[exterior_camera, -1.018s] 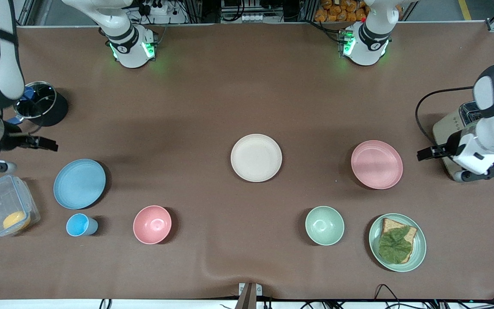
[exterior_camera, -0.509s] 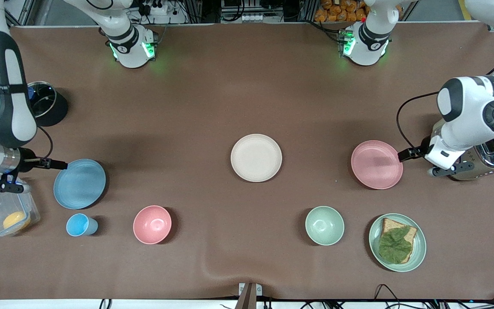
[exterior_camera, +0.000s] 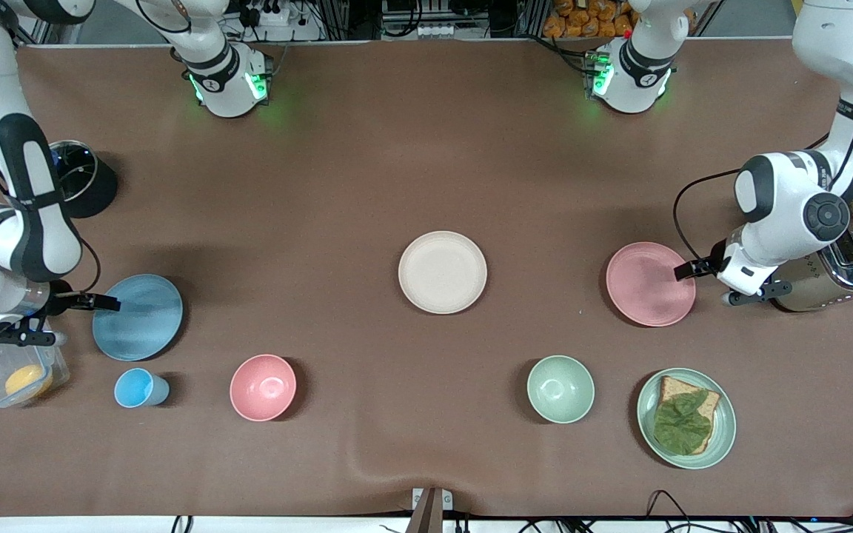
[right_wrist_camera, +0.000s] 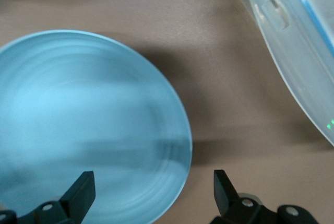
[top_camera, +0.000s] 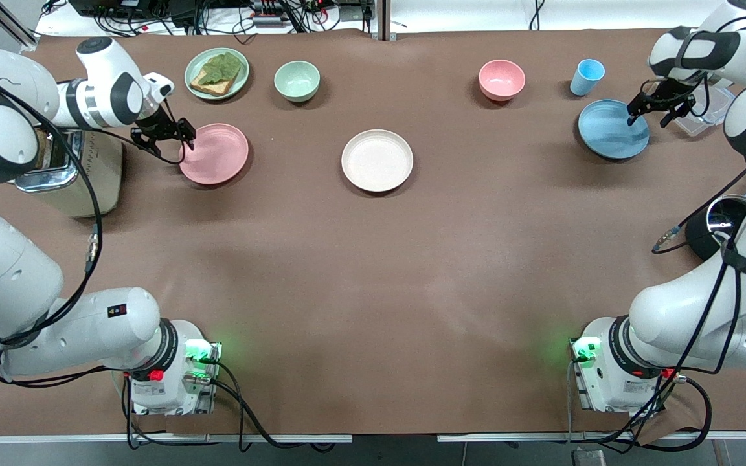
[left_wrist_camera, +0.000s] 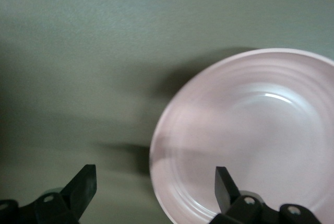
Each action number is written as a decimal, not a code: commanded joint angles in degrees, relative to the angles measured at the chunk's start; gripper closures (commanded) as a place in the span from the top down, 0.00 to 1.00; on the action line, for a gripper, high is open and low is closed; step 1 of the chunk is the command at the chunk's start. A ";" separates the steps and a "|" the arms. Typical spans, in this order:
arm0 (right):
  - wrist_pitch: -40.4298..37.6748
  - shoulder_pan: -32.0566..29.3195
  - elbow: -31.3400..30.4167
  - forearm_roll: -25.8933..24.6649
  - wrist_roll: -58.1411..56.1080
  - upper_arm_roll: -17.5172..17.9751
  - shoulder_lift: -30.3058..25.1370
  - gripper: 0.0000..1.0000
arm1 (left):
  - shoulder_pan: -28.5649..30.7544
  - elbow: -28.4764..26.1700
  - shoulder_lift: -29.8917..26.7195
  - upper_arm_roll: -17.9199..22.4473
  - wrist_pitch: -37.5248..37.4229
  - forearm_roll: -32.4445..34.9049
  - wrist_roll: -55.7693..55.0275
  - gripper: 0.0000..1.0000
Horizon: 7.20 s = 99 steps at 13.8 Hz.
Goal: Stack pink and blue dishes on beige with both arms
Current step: 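Grip the pink plate with the left gripper while the right gripper grips the blue plate, then carry the pink plate onto the beige plate with the left gripper, then release the pink plate and withdraw the left gripper toward the toaster, then carry the blue plate onto the pink plate with the right gripper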
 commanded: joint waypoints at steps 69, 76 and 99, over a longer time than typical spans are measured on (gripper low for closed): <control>-33.40 21.82 9.37 25.85 40.46 2.25 -15.48 0.00 | 1.43 32.63 -12.57 -21.29 -38.52 9.96 -21.16 1.00; -23.54 34.65 8.94 25.15 54.45 2.25 -13.12 0.00 | -13.63 36.76 -16.09 -0.44 -44.77 -0.57 -7.51 1.00; 3.45 56.20 -0.38 24.88 82.05 2.07 -4.84 1.00 | -13.01 37.29 -16.53 1.67 -50.66 -4.20 -2.48 1.00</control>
